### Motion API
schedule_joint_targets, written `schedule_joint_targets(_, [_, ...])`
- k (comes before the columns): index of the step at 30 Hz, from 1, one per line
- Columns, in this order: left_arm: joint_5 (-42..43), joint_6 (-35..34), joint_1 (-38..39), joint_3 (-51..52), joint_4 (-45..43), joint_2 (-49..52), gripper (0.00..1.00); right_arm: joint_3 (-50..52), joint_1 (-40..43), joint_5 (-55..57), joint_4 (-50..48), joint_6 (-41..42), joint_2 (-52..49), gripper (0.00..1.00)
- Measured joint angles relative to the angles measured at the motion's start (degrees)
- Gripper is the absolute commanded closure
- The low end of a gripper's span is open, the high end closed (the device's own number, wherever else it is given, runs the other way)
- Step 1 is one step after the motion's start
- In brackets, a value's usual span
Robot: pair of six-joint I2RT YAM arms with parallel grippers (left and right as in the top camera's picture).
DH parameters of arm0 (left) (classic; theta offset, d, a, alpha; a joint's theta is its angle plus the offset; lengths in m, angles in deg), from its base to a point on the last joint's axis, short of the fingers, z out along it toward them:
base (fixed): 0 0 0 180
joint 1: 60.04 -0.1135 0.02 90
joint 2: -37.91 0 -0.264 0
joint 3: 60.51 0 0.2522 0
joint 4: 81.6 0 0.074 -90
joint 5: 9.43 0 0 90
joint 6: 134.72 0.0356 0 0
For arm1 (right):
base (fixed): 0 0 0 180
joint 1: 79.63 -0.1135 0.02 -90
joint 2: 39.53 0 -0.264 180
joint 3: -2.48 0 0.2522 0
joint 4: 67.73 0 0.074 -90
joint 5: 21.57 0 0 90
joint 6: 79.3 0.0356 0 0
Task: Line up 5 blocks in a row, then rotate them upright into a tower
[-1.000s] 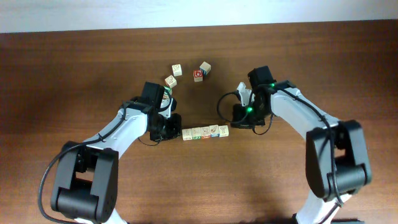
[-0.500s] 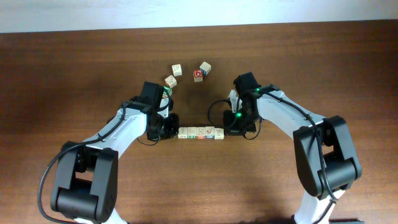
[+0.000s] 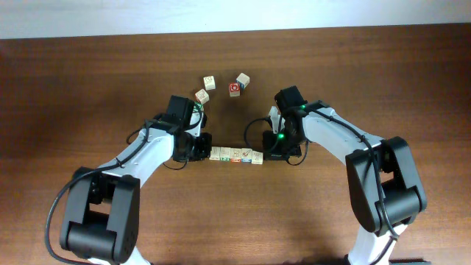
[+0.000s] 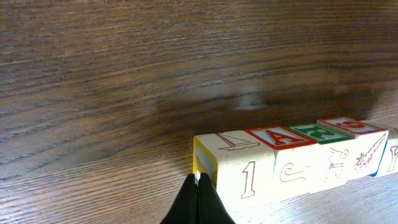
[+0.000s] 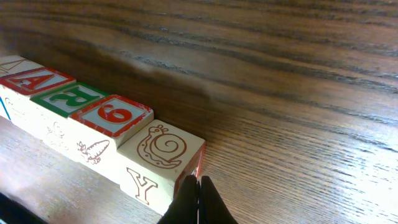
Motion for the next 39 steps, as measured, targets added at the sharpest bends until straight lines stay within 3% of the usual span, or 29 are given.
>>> schedule_joint_targets(28, [-2.8, 1.5, 0.0, 0.0, -2.3, 0.0, 1.0, 0.0, 0.0, -1.4, -5.1, 0.2, 0.0, 0.95])
schedule_joint_targets(39, [-4.6, 1.5, -0.4, 0.1, -1.6, 0.0, 1.0, -1.0, -4.3, 5.2, -4.7, 0.2, 3.2, 0.95])
